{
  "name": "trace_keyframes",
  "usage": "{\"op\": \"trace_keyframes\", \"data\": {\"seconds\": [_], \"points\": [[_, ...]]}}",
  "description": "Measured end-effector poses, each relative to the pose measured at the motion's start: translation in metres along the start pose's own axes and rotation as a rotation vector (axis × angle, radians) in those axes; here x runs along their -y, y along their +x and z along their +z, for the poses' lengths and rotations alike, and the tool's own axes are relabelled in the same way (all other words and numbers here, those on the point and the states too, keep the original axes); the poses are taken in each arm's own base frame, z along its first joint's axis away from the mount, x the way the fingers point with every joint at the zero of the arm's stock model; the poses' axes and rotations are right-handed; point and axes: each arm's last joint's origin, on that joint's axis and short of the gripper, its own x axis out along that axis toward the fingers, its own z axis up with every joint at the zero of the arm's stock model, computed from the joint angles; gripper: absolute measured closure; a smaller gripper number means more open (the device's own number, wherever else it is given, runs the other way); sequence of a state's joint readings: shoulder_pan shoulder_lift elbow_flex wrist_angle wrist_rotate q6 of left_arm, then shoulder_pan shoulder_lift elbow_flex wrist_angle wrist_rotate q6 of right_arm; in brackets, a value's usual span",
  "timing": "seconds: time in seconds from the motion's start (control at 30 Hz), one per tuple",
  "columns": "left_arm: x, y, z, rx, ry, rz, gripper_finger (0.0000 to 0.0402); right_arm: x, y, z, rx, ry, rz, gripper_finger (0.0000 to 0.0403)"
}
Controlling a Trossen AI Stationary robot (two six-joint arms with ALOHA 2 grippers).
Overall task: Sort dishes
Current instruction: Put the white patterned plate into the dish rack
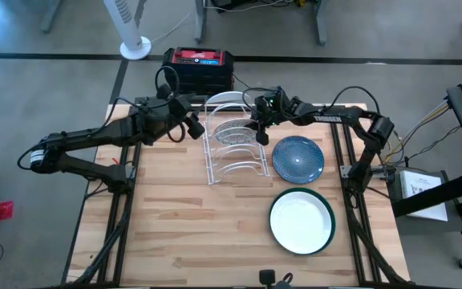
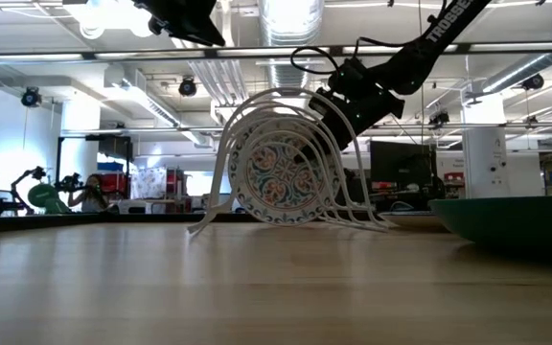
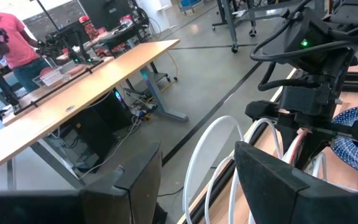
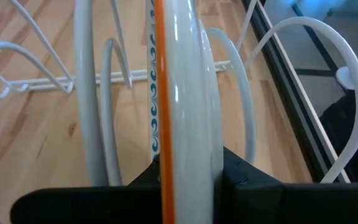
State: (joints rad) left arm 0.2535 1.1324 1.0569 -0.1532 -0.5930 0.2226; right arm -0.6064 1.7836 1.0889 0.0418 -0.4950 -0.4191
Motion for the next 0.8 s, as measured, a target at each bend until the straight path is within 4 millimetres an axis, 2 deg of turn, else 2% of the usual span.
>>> {"op": "trace_keyframes", "data": {"seconds": [0.3, 0.63, 0.8], "points": [[0.0, 0.0, 0.0, 0.0, 0.0, 0.0, 0.0209, 0.0004, -0.0001, 0.0005, 0.003, 0.014, -0.003, 0.0346], [0.0001, 0.0, -0.0004, -0.004, 0.003, -0.001, 0.0209, -0.0001, 0.0, 0.0002, 0.002, 0.011, 0.006, 0.0362], [0.0001, 0.0, -0.0005, -0.005, 0.003, -0.001, 0.0209, 0.0003, -0.0003, 0.0, -0.001, 0.017, -0.001, 0.0339]]}}
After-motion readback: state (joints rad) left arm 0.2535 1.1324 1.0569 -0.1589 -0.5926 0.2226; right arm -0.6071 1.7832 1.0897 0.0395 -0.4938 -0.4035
